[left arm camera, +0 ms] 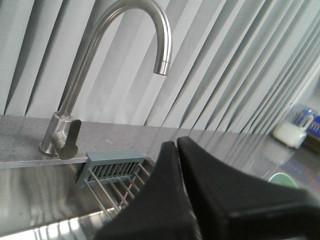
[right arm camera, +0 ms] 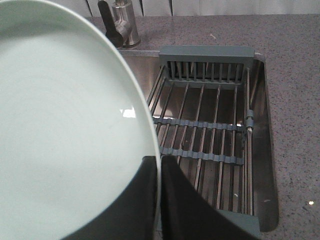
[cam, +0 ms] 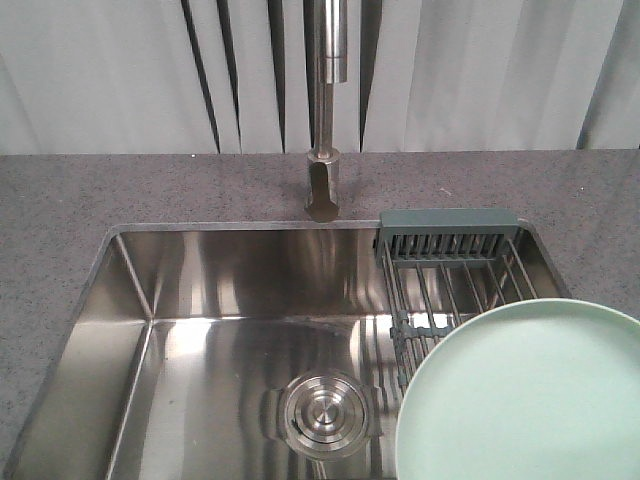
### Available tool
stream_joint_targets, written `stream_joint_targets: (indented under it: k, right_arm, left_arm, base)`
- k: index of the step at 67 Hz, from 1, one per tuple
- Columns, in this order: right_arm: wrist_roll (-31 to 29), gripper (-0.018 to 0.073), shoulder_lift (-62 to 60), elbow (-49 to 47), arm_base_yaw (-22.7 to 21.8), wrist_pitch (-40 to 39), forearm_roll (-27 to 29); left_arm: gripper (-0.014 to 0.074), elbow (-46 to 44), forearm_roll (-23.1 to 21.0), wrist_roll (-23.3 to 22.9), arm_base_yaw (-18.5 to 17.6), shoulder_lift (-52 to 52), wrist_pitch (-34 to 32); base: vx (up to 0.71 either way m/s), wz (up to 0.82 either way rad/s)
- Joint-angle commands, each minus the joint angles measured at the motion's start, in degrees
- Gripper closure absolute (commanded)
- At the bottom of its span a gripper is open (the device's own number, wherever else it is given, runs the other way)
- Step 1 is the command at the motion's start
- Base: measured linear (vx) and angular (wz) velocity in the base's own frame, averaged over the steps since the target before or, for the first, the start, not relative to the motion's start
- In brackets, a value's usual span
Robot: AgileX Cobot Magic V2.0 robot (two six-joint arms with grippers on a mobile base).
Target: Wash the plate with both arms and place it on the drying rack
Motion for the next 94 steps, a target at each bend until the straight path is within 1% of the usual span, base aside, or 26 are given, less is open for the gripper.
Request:
stream_joint_targets:
  k: [1,7,12,17,22,26,33,39,40,44,50,52,59,73,81,94]
  right_arm:
    - [-0.12,0.0561,0.65,-1.38,-0.28,-4.08,0.70]
    - [-0.12,0.0561,0.65,-1.38,-0.28,-4.08,0.70]
    - [-0.12,0.0561,0.65,-1.38,-0.28,-4.08,0.70]
    - [-0.12,0.0561,0.65,-1.38,-0.28,-4.08,0.70]
    - [-0.12,0.0561,0.65,-1.38,-0.28,-4.08,0.70]
    - [-0.12,0.0561,0.65,-1.38,-0.28,-4.08,0.70]
    - [-0.12,0.0561,0.65,-1.38,-0.28,-4.08,0.70]
    - [-0.12,0.0561,0.65,-1.38,-0.28,-4.08,0.70]
    - [-0.12,0.0561,0.65,-1.38,-0.28,-4.08,0.70]
    - [-0.12,0.0561,0.65,-1.38,-0.28,-4.08,0.70]
    - [-0.12,0.0561,0.65,-1.38,-0.28,-4.08,0.70]
    - [-0.12,0.0561,0.65,-1.38,-0.28,-4.08,0.70]
    - [-0.12,0.0561,0.65,-1.38,-0.28,-4.08,0.70]
    - [-0.12,0.0561,0.65,-1.38,-0.28,-4.08,0.70]
    - [-0.12,0.0561,0.65,-1.38,-0.28,-4.08,0.70]
    - [-0.12,0.0561,0.65,-1.38,-0.28,-4.08,0.70]
  left_arm:
    - [0.0603,-4.33,-2.57,6.45,-0.32,6.86,0.47]
    - [0.0603,-7.18,-2.57,9.69,-0.32,13.07,1.66]
    - [0.0599,-9.41,-2.57,10.04,-0.32,18.21,2.70]
    - [0.0591,-12.31,-2.57,12.74,-0.32,23.44,4.81]
    - [0.0563,-15.75,-2.62,16.01,-0.32,28.42,6.99]
    - [0.0528,-18.19,-2.61,17.28,-0.32,32.32,8.71]
    - [0.0414,-23.22,-2.61,17.47,-0.32,39.04,11.73]
    - [0.0260,-28.08,-2.79,17.43,-0.32,45.38,14.32]
    - [0.0249,-28.41,-2.79,17.41,-0.32,45.82,14.47]
    - [0.0141,-31.28,-2.90,17.24,-0.32,49.57,15.10]
    - [0.0048,-35.17,-3.70,16.89,-0.52,54.82,15.62]
    - [0.0033,-36.59,-4.17,16.77,-0.83,56.44,16.05]
    - [0.0025,-41.27,-4.30,16.77,-2.81,62.43,16.67]
    - [0.0063,-52.11,-4.30,16.88,-7.48,74.56,16.68]
    - [0.0079,-58.11,-4.30,16.80,-9.15,80.01,16.62]
    - [0.0081,-66.41,-4.30,16.27,-11.99,87.30,16.63]
  base:
    - [0.00,0.00]
    - [0.00,0.00]
    - [0.00,0.00]
    - [0.00,0.00]
    - [0.00,0.00]
    - [0.00,0.00]
    - [0.00,0.00]
    - [0.00,0.00]
    - [0.00,0.00]
    - [0.00,0.00]
    - [0.00,0.00]
    - [0.00,0.00]
    - [0.00,0.00]
    - [0.00,0.00]
    - [0.00,0.00]
    - [0.00,0.00]
